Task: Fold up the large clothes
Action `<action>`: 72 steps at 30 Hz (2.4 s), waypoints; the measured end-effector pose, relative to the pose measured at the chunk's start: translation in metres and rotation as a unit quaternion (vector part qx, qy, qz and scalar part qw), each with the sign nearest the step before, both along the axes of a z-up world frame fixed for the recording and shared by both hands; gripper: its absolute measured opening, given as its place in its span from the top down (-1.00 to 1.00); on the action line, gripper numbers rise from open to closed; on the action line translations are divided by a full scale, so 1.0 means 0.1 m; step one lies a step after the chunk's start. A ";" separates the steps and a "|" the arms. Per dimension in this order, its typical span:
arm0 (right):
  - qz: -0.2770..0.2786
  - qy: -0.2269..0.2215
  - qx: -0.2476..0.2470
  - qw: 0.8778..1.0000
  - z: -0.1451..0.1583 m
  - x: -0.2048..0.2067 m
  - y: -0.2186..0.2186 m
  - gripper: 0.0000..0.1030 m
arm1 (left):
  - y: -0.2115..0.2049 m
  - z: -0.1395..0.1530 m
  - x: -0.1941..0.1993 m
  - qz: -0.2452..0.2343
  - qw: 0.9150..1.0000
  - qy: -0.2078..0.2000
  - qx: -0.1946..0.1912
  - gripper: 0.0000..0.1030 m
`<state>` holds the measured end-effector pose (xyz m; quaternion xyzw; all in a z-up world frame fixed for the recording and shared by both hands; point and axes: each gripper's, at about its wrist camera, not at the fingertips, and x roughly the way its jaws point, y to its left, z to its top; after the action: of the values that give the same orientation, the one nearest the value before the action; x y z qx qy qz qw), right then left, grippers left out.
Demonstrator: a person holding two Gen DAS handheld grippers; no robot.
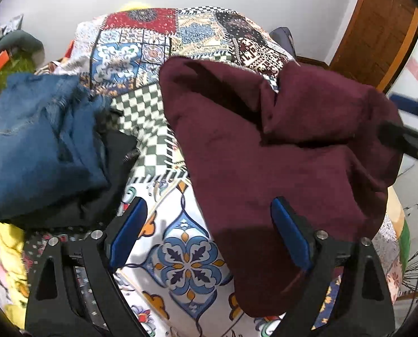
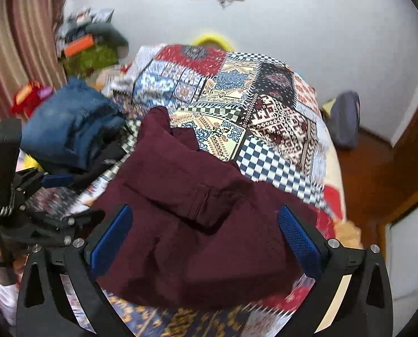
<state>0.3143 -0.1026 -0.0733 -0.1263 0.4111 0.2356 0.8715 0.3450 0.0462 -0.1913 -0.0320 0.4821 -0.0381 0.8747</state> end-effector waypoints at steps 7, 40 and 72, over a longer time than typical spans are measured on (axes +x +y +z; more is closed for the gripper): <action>0.005 0.023 -0.078 0.997 -0.28 0.35 -0.02 -0.99 | 0.06 -0.09 -0.01 -0.004 1.000 -0.007 -0.024 -0.93; -0.149 0.133 0.079 0.977 -0.78 -0.09 -1.62 -0.99 | -0.23 -0.20 -0.56 -0.012 0.999 0.008 0.049 -0.93; -0.094 0.319 0.311 0.891 -1.62 0.89 -1.58 -1.00 | 0.21 -0.57 0.48 0.043 0.951 0.106 -0.288 -0.93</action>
<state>0.4033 -0.2603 -0.2350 0.2720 0.5826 0.2957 0.7065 0.3927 0.0676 -0.2484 -0.3071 0.5384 -0.1345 0.7731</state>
